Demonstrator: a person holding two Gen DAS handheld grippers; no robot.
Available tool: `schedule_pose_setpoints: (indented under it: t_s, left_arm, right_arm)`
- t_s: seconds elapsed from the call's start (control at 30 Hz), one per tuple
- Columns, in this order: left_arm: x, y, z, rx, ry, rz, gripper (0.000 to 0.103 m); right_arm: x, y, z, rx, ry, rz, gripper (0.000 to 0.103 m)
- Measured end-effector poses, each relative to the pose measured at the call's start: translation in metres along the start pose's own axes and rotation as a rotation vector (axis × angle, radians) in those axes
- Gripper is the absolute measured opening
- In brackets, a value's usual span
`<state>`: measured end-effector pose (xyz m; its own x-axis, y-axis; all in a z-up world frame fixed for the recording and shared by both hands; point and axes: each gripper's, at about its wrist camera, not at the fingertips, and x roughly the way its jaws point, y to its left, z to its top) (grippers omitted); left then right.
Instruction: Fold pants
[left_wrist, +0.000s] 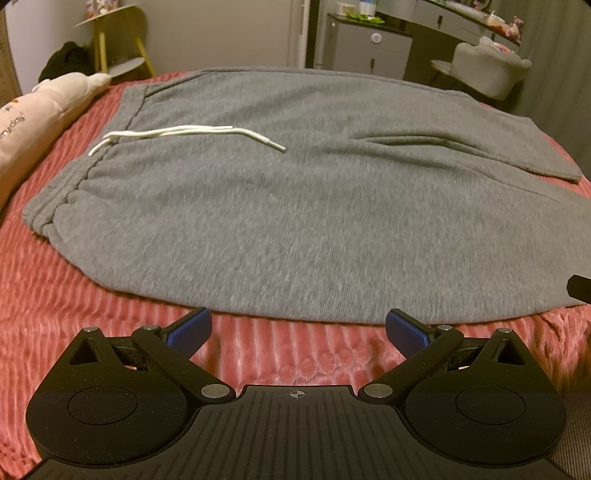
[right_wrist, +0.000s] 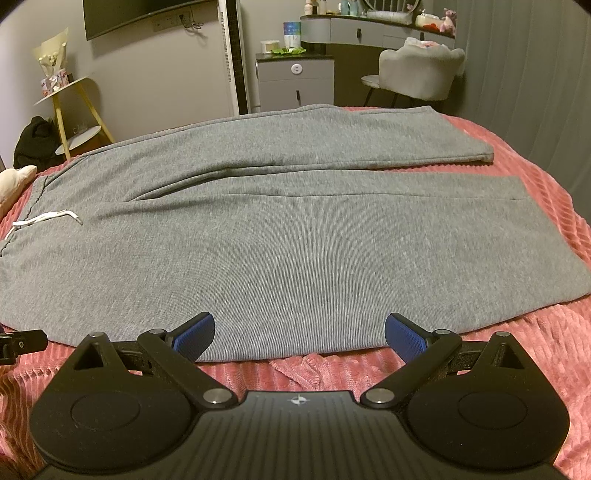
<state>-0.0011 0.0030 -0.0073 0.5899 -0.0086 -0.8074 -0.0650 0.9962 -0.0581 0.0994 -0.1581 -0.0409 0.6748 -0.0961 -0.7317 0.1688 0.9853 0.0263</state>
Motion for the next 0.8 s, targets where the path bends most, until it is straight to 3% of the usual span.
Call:
schedule_pose_setpoints:
  t_s: [0.8]
  left_arm:
    - [0.0002, -0.0008, 0.0006, 0.004, 0.013, 0.004, 0.103]
  right_arm:
    - [0.0011, -0.0008, 0.0, 0.01, 0.011, 0.01, 0.099]
